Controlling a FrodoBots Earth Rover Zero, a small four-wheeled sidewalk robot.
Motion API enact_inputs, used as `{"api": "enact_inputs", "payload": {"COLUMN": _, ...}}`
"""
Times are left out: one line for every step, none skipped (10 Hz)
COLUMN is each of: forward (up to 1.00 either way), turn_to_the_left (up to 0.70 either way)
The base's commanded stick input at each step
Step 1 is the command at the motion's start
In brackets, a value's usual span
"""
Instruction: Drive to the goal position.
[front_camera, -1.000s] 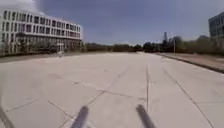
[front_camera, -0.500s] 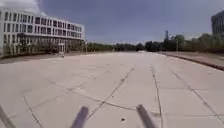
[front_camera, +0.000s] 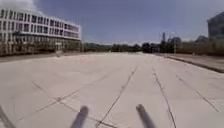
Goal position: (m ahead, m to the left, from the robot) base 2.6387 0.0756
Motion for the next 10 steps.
{"api": "enact_inputs", "payload": {"forward": 0.70, "turn_to_the_left": -0.35}}
{"api": "enact_inputs", "payload": {"forward": 0.70, "turn_to_the_left": -0.35}}
{"api": "enact_inputs", "payload": {"forward": 0.70, "turn_to_the_left": -0.35}}
{"api": "enact_inputs", "payload": {"forward": 0.70, "turn_to_the_left": -0.35}}
{"api": "enact_inputs", "payload": {"forward": 0.70, "turn_to_the_left": -0.35}}
{"api": "enact_inputs", "payload": {"forward": 0.70, "turn_to_the_left": -0.35}}
{"api": "enact_inputs", "payload": {"forward": 0.70, "turn_to_the_left": -0.35}}
{"api": "enact_inputs", "payload": {"forward": 0.70, "turn_to_the_left": -0.35}}
{"api": "enact_inputs", "payload": {"forward": 0.70, "turn_to_the_left": -0.35}}
{"api": "enact_inputs", "payload": {"forward": 0.70, "turn_to_the_left": -0.35}}
